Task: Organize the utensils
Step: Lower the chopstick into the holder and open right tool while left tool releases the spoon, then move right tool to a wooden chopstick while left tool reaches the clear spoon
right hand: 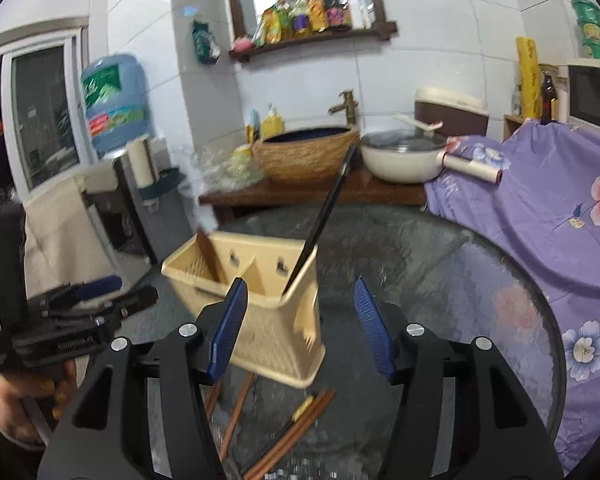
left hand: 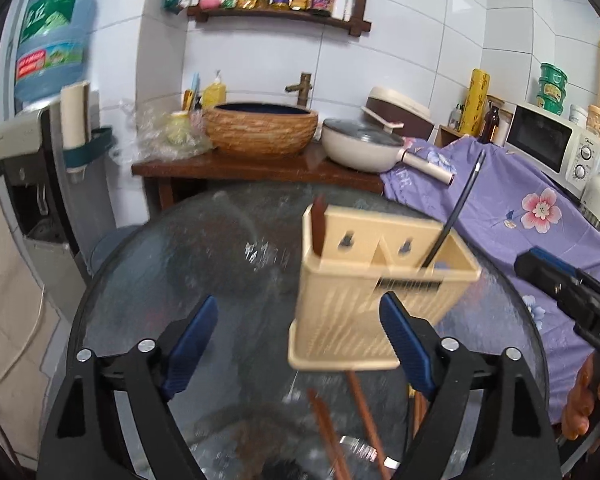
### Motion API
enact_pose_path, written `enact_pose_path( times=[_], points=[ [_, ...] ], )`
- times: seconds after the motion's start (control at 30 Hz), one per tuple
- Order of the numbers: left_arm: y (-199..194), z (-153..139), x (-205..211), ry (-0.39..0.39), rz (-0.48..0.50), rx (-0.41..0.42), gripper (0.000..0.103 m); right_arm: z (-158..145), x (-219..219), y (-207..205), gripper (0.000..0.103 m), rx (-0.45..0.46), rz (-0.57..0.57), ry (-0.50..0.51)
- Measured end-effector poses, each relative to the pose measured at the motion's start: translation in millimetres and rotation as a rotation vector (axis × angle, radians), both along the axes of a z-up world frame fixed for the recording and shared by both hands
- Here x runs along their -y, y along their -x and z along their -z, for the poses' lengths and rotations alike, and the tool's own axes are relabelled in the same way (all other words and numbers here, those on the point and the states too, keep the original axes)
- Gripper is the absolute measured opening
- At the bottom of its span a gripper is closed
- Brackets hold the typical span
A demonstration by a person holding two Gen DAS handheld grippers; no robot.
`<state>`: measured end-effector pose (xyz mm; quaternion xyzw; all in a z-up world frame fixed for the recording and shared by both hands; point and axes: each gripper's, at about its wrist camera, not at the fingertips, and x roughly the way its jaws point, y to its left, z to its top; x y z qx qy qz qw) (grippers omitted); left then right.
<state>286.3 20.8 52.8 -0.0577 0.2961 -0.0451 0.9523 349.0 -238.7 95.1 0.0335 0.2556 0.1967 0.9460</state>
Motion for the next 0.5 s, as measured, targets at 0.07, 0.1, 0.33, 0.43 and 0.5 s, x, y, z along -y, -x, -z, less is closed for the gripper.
enact_pose_path(
  times=[0.07,0.1,0.33,0.43,0.5],
  points=[
    [12,17,-8,-0.002,-0.010,-0.032,0.082,19,-3,7,0.056,-0.051,-0.037,0.028],
    [16,24,-10,-0.004,-0.010,-0.046,0.082,26,-5,10,0.056,-0.069,-0.049,0.034],
    [45,69,-13,-0.058,-0.009,-0.128,0.080,86,-27,25,0.055,-0.212,-0.118,0.113],
    [51,82,-10,-0.055,0.015,-0.166,0.076,101,-33,27,0.052,-0.261,-0.127,0.105],
    [55,88,-6,-0.056,0.038,-0.187,0.073,107,-37,30,0.052,-0.271,-0.129,0.107]
  ],
)
